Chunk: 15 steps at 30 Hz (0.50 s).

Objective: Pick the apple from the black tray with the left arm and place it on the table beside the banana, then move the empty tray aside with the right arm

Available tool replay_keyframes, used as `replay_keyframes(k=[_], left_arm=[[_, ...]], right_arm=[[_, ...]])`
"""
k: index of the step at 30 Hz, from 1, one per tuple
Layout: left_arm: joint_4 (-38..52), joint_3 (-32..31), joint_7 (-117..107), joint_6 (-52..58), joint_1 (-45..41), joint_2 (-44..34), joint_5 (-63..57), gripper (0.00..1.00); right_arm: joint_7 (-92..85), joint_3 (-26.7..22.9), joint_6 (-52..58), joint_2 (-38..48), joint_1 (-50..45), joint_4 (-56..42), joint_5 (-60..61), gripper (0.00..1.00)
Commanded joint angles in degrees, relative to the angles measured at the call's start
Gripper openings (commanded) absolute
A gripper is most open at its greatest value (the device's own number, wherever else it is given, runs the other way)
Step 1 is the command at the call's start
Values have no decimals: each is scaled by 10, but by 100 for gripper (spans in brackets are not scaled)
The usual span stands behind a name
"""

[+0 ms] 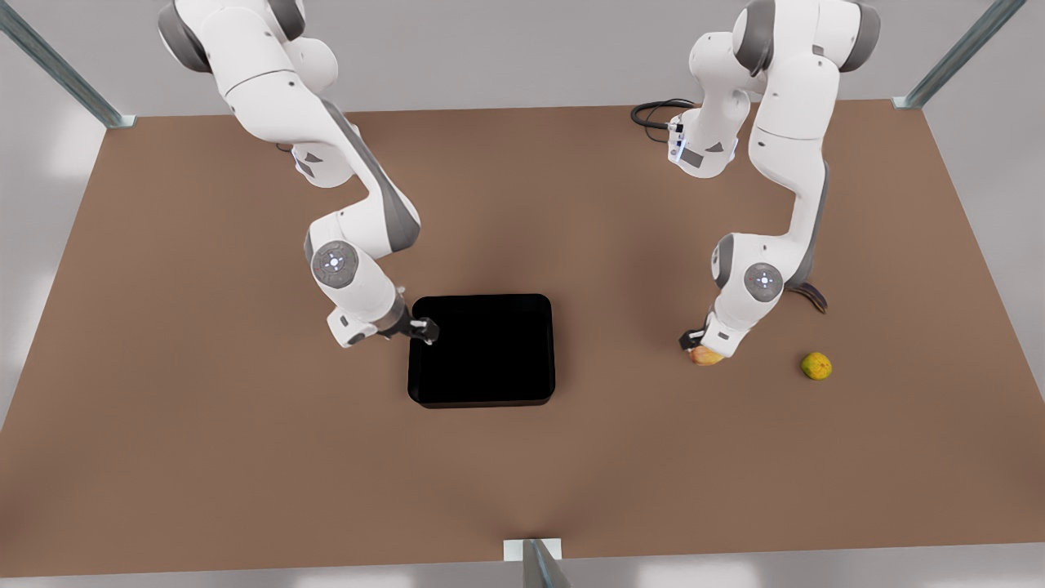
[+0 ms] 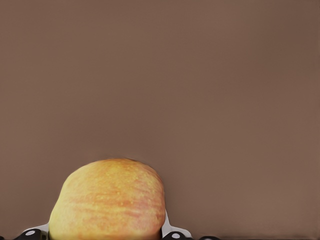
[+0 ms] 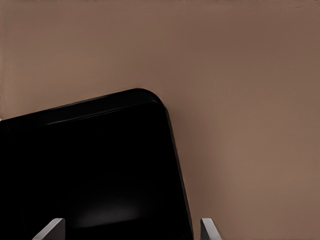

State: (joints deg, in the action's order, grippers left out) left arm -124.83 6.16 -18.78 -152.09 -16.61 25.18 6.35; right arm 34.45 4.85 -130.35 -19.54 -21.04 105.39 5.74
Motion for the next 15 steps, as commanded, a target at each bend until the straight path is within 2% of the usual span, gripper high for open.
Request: replay_keyframes(k=[1, 10, 15], left_arm=[[0, -1, 217, 1, 0, 1, 52, 100], [19, -1, 209, 0, -6, 30, 53, 100], [22, 0, 185, 15, -8, -15, 52, 100]], right_arm=[[89, 1, -83, -7, -1, 3, -17, 100], [11, 0, -94, -45, 2, 19, -18, 100], [-41, 0, -94, -72, 3, 21, -17, 100]])
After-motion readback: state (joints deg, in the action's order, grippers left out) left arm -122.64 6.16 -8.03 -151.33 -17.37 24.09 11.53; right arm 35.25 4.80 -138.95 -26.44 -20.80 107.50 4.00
